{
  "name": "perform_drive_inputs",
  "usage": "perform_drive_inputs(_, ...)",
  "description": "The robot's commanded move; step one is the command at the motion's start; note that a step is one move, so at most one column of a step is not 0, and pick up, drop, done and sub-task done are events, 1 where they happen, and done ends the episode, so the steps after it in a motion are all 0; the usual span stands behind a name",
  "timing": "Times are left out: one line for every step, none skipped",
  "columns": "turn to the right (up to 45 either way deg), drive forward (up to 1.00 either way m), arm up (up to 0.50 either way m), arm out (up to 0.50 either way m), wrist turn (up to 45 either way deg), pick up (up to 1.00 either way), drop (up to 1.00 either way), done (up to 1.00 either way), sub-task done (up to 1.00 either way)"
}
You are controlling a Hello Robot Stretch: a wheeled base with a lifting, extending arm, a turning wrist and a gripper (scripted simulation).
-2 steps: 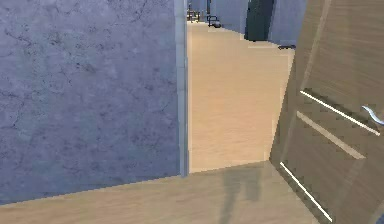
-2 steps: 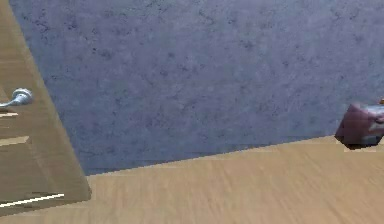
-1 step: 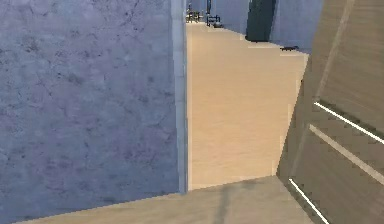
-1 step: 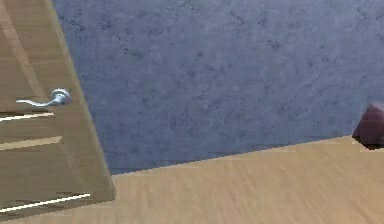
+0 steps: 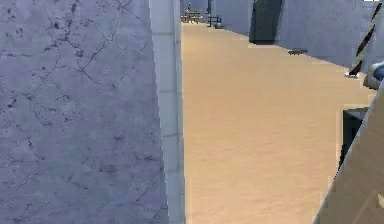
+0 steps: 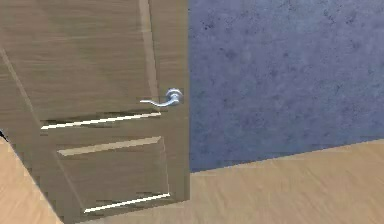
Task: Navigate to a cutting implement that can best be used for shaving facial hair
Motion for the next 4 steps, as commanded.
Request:
perform_drive_inputs(24.0, 0.00, 0.00, 0.00, 0.0, 0.00, 0.00, 0.00, 0.00)
perform_drive_inputs(0.0, 0.95, 0.00, 0.00, 0.0, 0.00, 0.00, 0.00, 0.00)
perform_drive_inputs(45.0, 0.00, 0.00, 0.00, 0.0, 0.00, 0.00, 0.00, 0.00)
perform_drive_inputs(12.0, 0.00, 0.00, 0.00, 0.0, 0.00, 0.00, 0.00, 0.00)
